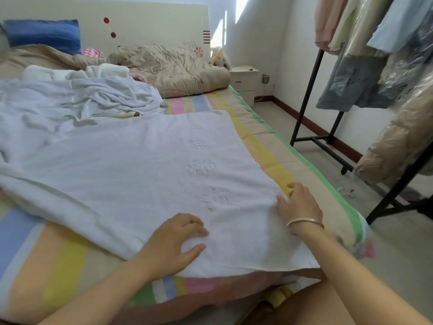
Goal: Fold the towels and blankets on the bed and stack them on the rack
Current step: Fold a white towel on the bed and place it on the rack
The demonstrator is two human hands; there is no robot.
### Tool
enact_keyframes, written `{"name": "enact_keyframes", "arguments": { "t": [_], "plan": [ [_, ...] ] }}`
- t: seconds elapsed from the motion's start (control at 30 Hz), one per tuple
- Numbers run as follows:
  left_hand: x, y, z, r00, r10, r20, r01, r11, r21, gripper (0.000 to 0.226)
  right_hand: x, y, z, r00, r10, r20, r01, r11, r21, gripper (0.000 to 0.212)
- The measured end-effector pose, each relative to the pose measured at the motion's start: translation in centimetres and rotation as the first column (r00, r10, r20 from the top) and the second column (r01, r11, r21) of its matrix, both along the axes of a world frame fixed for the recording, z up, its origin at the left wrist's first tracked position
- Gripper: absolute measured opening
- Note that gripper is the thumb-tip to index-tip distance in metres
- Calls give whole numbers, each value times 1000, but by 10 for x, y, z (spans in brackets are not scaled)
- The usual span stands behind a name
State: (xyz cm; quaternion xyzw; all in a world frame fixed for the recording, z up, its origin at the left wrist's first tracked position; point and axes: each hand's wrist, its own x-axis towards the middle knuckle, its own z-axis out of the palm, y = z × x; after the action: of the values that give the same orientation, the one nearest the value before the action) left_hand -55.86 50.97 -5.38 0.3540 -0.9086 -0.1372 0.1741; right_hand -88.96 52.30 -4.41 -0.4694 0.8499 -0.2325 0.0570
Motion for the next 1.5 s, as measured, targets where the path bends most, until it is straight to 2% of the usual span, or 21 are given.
{"name": "enact_keyframes", "arguments": {
  "t": [0.07,0.13,0.23,0.3,0.4,0.47,0.57,0.67,0.77,0.8,0.93,1.0,1.17,1.23,1.27,1.33,1.5],
  "plan": [
    [7,-4,6,999,31,-38,-34,996,-79,29,28,18,-12,967,171,-190,-192,977,-98,54],
    [20,-13,10,995,93,-33,-97,985,-143,33,65,31,-18,904,330,-273,-355,933,-48,69],
    [54,-31,10,979,204,30,-188,942,-278,36,121,40,-17,805,564,-184,-551,826,119,98],
    [85,-42,12,951,300,72,-258,900,-351,38,156,42,-12,728,672,-133,-652,739,168,97],
    [134,-54,16,890,409,202,-319,874,-366,41,196,38,-5,606,796,-13,-793,605,68,91],
    [162,-60,18,859,432,276,-318,871,-374,36,213,30,3,575,810,110,-810,583,-56,78],
    [212,-69,29,783,496,376,-354,852,-386,25,250,6,30,571,781,253,-799,600,-49,57],
    [238,-87,40,753,475,455,-312,867,-389,36,287,-19,45,547,821,165,-831,557,-13,41],
    [267,-113,48,595,514,618,-322,857,-403,39,343,-51,48,490,852,182,-866,500,-11,32],
    [283,-125,50,570,518,638,-315,855,-413,39,366,-65,49,481,855,192,-871,491,-6,34],
    [344,-162,59,599,591,540,-280,787,-551,35,432,-109,47,534,823,195,-845,528,87,40],
    [374,-173,64,611,599,517,-284,776,-563,33,458,-126,45,567,806,168,-824,554,122,40],
    [398,-165,68,799,523,298,-351,807,-474,9,500,-140,46,599,798,68,-800,595,75,38],
    [402,-151,66,740,530,415,-428,846,-318,7,520,-133,46,586,810,-9,-810,586,19,38],
    [411,-143,65,692,519,502,-440,854,-277,10,534,-128,48,572,819,-44,-820,572,-7,37],
    [418,-125,62,652,490,579,-431,867,-249,17,550,-115,48,522,850,-69,-853,522,-10,36],
    [437,-62,67,706,429,564,-410,896,-168,14,575,-74,40,454,881,-135,-883,465,66,38]
  ]
}}
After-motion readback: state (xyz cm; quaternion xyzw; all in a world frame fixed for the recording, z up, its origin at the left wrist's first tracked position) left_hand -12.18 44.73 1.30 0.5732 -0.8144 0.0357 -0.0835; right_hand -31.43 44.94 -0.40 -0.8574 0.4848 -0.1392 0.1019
